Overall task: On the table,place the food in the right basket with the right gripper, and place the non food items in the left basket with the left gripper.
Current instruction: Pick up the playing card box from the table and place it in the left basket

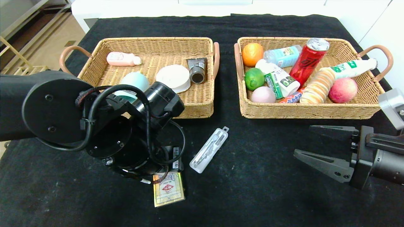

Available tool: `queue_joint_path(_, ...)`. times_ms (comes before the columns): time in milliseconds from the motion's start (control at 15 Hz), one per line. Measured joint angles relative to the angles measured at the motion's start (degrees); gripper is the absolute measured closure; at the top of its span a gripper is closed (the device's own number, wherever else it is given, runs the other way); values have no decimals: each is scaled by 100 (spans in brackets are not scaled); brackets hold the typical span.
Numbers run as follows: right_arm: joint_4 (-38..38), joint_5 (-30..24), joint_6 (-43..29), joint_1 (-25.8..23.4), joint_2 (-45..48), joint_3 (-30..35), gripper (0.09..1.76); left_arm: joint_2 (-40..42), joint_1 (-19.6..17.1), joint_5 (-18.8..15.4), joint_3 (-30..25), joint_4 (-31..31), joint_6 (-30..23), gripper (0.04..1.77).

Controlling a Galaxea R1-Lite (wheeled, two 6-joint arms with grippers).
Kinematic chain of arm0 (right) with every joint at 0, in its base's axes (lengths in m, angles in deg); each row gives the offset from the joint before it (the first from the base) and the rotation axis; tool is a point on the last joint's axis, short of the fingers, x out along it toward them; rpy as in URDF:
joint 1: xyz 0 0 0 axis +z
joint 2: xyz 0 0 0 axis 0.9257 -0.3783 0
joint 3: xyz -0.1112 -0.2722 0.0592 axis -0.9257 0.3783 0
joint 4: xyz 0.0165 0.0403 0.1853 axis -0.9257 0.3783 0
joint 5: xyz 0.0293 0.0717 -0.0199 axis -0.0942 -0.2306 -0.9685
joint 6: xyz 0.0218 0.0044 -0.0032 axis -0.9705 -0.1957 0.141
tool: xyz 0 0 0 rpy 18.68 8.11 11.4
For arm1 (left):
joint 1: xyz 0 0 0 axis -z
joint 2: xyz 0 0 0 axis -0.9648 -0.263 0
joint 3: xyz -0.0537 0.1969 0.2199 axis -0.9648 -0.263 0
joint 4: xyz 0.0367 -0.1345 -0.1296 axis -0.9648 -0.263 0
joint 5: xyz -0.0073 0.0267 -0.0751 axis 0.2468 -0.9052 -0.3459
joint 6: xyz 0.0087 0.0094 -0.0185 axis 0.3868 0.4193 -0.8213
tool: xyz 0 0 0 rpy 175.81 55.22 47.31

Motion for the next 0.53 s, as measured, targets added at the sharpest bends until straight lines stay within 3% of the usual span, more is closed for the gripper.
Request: queue_joint_path(533, -2, 2, 2, 0, 0, 0, 14, -43, -5, 2, 15, -1, -11, 77)
